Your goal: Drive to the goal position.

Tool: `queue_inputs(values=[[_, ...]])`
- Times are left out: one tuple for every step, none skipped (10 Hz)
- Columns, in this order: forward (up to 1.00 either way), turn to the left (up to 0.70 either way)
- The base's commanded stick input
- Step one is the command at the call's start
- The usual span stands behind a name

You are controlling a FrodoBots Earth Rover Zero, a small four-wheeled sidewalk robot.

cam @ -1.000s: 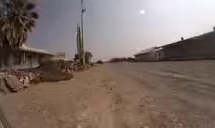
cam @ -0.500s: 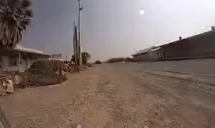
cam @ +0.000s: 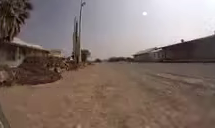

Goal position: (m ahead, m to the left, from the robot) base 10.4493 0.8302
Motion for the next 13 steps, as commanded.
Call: queue_inputs(values=[[1.00,0.07],[1.00,0.27],[1.00,0.27],[1.00,0.27],[1.00,0.27],[1.00,0.27],[1.00,0.04],[1.00,0.00],[1.00,0.00],[1.00,0.00],[1.00,0.00],[1.00,0.00],[1.00,0.00]])
